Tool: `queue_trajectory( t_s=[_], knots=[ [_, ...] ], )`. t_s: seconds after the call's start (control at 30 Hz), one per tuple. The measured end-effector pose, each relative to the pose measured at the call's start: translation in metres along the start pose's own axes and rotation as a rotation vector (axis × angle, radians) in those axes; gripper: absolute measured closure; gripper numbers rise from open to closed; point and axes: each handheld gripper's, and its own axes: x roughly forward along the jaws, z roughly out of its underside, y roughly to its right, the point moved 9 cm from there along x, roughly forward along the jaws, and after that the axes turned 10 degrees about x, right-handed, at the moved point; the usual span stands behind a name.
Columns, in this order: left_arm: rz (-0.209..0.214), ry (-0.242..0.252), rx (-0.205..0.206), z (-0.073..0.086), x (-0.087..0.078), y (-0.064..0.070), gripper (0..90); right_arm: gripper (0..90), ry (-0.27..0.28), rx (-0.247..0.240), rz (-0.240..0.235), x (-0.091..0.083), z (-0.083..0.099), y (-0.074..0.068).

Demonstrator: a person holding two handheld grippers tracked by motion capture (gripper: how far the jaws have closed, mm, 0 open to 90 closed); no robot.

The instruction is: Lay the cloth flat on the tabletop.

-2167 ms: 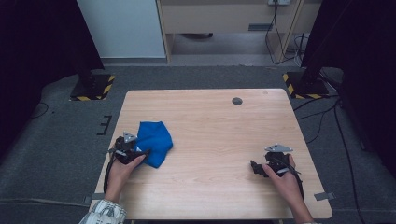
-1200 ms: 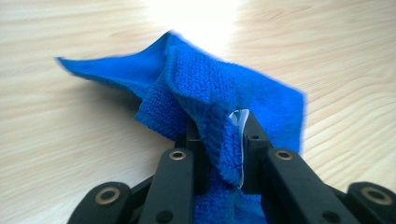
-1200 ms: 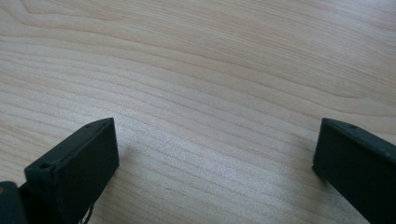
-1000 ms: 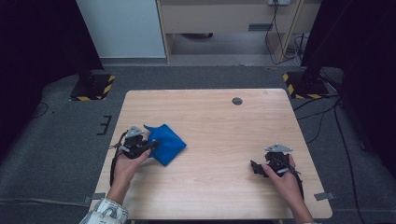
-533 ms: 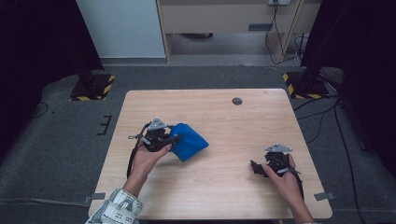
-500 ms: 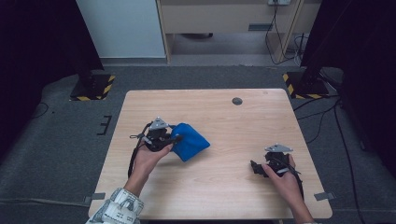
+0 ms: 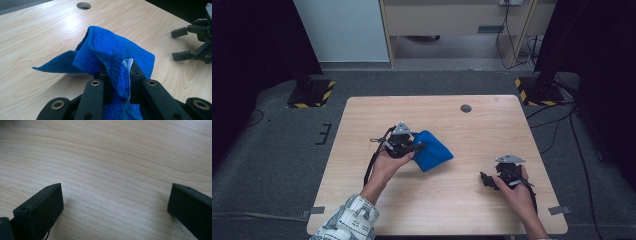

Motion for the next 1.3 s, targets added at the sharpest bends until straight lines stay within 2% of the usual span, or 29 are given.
queue_trajectory(
  t_s=[0.1,0.37,0.63,0.83,1.0,1.17,1.3],
  knots=[
    [0.017,0.004,0.000,-0.005,0.004,0.005,78.3,0.5,0.000,0.000,0.000,0.000,0.000,0.000],
    [0.062,-0.005,0.042,-0.016,0.017,0.025,78.2,0.5,0.000,0.000,0.000,0.000,0.000,0.000],
    [0.108,-0.030,0.054,-0.016,0.034,0.037,78.2,0.5,0.000,0.000,0.001,0.000,0.000,0.000],
    [0.142,-0.068,0.053,-0.007,0.053,0.042,78.1,0.4,0.000,0.000,0.000,0.000,0.000,0.000],
    [0.154,-0.091,0.050,0.001,0.064,0.043,77.9,0.5,0.000,0.000,0.000,0.000,0.000,0.000],
    [0.141,-0.114,0.050,0.006,0.067,0.038,77.7,0.5,0.000,0.000,0.000,0.000,0.000,0.000],
    [0.139,-0.154,0.049,0.013,0.069,0.032,77.1,0.4,0.000,0.001,0.001,0.000,0.000,0.000]
  ],
)
